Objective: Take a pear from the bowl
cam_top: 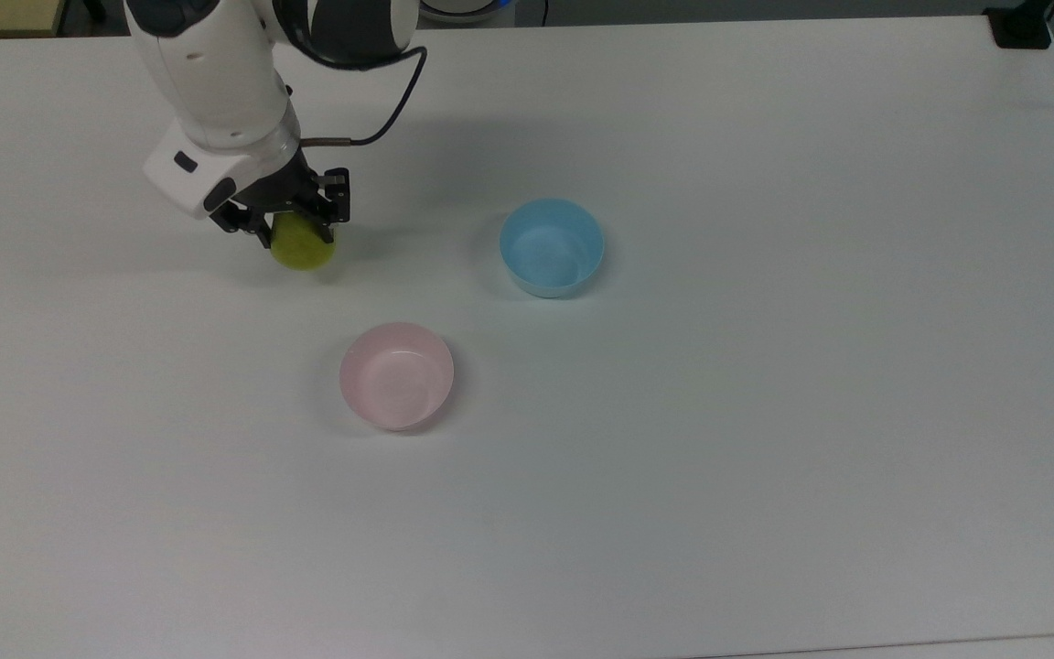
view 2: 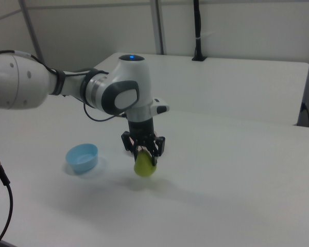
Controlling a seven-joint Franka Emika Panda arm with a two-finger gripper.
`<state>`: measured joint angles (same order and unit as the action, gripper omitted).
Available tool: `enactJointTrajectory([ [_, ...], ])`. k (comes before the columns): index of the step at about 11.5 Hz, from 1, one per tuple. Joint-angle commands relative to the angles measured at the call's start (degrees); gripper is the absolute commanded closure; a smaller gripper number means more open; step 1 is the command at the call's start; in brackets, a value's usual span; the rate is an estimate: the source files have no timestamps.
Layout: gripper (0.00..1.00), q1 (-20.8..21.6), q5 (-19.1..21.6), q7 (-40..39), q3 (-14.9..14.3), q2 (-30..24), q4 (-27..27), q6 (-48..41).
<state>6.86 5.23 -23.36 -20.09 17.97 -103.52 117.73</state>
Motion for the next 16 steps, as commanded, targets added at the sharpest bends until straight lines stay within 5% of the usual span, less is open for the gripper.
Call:
enactJointTrajectory([
  [1, 0.71, 0.3, -3.4, -1.4, 0.1, 2.4, -1.2, 2.0],
  [3, 0.63, 0.3, -3.4, -1.4, -0.3, 3.7, -0.9, 3.3],
  [5, 0.00, 0.4, -3.4, -0.6, -0.4, 3.5, -0.7, 2.8],
  [9, 0.00, 1.0, -3.3, 0.9, -0.5, -3.5, 3.8, -9.4],
  [12, 0.00, 1.2, -3.5, 10.8, 0.5, -11.6, 6.6, -17.7],
  [16, 0.00, 1.4, -5.7, 20.6, 5.2, -17.7, 6.8, -23.3],
])
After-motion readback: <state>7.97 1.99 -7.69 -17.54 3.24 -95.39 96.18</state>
